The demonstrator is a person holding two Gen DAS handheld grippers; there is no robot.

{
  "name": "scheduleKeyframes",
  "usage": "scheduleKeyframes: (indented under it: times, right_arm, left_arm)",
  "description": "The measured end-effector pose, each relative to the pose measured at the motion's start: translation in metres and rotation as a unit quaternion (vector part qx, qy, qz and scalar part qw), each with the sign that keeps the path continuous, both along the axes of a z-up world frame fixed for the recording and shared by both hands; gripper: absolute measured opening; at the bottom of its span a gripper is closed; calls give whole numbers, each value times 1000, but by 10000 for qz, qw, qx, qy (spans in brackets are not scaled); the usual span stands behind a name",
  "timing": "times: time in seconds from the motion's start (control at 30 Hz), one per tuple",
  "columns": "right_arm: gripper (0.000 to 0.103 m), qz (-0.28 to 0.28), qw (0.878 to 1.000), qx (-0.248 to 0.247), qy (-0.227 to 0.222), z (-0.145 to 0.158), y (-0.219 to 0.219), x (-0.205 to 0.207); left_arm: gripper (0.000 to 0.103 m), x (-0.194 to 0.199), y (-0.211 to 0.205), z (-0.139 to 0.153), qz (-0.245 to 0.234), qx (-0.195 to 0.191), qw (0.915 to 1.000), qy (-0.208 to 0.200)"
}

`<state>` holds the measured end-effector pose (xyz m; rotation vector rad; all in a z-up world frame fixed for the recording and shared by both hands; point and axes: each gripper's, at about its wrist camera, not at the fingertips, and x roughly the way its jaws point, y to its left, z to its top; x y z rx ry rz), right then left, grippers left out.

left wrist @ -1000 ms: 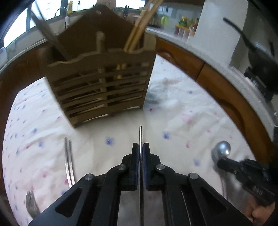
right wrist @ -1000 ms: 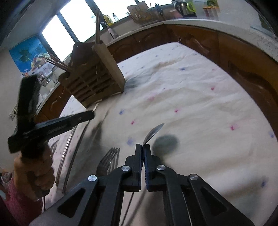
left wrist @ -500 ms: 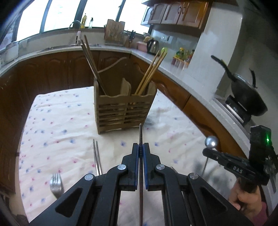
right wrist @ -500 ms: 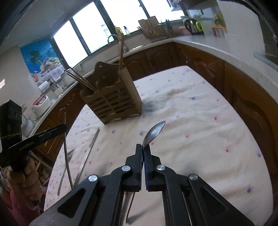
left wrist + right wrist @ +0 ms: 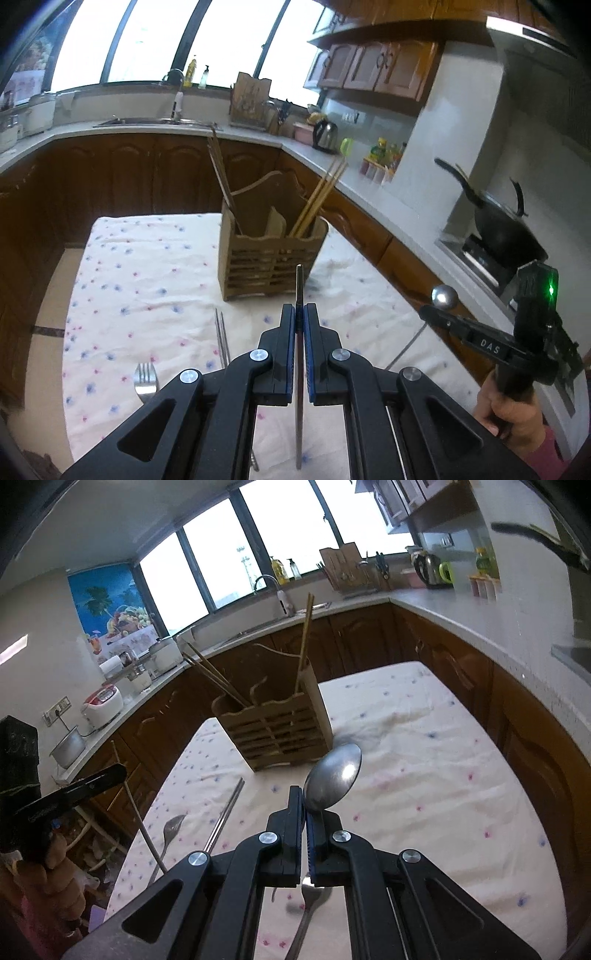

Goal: Organize utensils
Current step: 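Lift the left gripper's metal chopstick toward the holder while the right gripper carries the spoon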

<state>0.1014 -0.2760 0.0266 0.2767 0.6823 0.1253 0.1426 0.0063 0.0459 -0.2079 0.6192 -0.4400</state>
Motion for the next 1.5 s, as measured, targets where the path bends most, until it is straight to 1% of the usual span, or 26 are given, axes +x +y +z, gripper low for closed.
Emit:
scheduleKeyframes:
  times: [0.23,0.6,0.8,0.93,1.23,1.5]
  right_arm:
    - [2,-2,9998,-114,-177,13,5,3]
    - [2,39,9989,-254,-382,27,7,13]
    - [2,69,9984,-299,-473,34,8,22]
    - [2,74,9981,-306,-529,37,6,28]
    - [2,62,9970,-375,-678,44,2,41]
    - [2,27,9946,-468,-931,63,-1,62]
  left_arm:
    - [3,-9,12,12,181,-83,9995,-230]
    - [3,-5,27,25,403,-224,9975,-536]
    - [3,-2,29,34,469,-157,9963,-709]
    - [3,1,30,37,486,-191,9955,-790]
    - [3,17,34,44,578,-275,9929,-1005]
    - [3,39,36,53,686,-373,9885,-1296]
